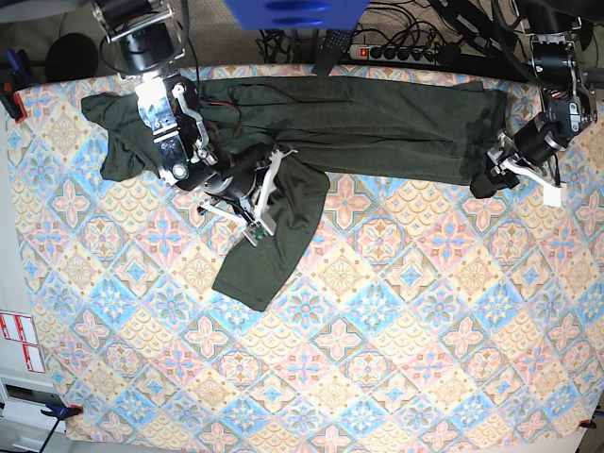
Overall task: Fold the T-shirt properly
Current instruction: 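Drag the folded sleeve and lower body across toward the left gripper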
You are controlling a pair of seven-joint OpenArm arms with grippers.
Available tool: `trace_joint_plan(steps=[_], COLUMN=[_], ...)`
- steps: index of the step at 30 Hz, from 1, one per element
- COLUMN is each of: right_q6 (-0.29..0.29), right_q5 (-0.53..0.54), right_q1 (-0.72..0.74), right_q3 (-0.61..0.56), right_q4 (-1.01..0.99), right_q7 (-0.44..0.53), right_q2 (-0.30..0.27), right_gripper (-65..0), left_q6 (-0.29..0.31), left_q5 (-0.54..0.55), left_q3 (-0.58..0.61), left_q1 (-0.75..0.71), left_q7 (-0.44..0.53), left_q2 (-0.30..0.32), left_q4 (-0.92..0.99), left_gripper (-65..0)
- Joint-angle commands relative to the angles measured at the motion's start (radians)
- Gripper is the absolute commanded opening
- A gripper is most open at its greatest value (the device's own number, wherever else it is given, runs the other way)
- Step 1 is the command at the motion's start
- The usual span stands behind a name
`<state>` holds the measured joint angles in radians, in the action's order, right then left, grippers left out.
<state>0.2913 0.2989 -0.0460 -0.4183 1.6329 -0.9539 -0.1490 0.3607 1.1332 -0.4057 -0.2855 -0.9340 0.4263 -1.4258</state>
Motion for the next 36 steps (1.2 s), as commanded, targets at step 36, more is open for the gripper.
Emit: trace_joint_plan(steps=[36], right_q6=[0.006], right_q5=[0.012], right_q1=[0.022], right_q3=[-0.394], right_q4=[0.335], right_q7=[-0.018], right_q2=[-0.076], right_gripper=[-62.5], left_q6=[0.008], left_q5=[-0.034], left_q3=[-0.008], left_q1=[0.006], left_q7=[0.031], left_q2=[0.018], left_q4=[-0.014], left_gripper=[-30.9])
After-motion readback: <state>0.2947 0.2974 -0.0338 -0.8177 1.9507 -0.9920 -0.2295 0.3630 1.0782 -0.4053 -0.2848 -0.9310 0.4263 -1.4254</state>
